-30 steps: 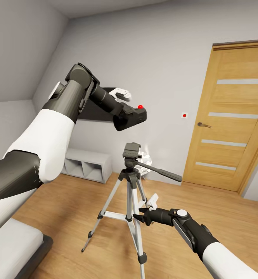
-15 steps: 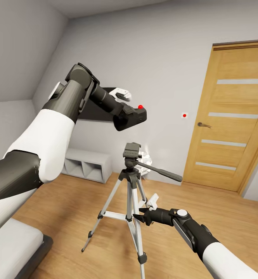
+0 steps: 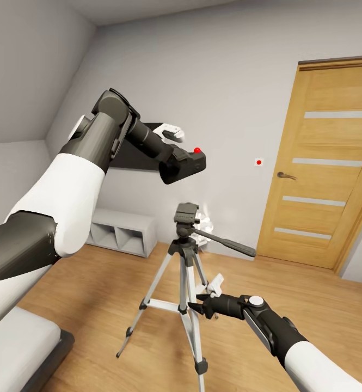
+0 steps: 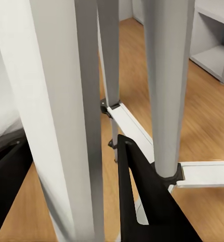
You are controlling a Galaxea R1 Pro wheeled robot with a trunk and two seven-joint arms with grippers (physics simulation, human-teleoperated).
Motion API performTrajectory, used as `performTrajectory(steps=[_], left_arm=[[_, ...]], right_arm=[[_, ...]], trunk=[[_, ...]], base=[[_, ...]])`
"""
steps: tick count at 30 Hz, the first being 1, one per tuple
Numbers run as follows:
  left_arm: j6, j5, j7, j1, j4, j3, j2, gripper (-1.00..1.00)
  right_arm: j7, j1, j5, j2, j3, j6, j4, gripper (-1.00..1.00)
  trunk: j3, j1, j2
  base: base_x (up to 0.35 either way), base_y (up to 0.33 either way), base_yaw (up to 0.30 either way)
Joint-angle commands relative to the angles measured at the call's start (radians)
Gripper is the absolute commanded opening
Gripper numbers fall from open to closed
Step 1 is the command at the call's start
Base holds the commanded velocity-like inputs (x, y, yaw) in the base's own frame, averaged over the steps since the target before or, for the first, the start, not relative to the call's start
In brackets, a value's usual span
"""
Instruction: Attach the digital camera to the camera tripod in the bedroom.
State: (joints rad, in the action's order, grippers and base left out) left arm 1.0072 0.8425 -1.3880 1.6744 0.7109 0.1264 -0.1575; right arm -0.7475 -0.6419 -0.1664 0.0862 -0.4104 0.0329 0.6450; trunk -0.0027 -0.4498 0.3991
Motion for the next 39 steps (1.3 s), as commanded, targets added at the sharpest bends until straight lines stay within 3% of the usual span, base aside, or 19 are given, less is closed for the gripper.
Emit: performTrajectory(steps=[1,39], left_arm=[[0.01,0.01,-0.009,0.0,0.001,-0.001,0.0,-1.0],[0.01,0.01,-0.009,-0.001,0.001,0.001,0.0,-1.0]], right_arm=[[0.0,-0.001,-0.016,0.001,-0.004,0.004,-0.001,-1.0],[0.0,-0.001,-0.019,0.001,-0.001,0.004,-0.009,-1.0]], trunk=[[0.0,0.0,0.001],[0.0,0.0,0.001]], base=[[0.0,0.0,0.0],[0.0,0.0,0.0]])
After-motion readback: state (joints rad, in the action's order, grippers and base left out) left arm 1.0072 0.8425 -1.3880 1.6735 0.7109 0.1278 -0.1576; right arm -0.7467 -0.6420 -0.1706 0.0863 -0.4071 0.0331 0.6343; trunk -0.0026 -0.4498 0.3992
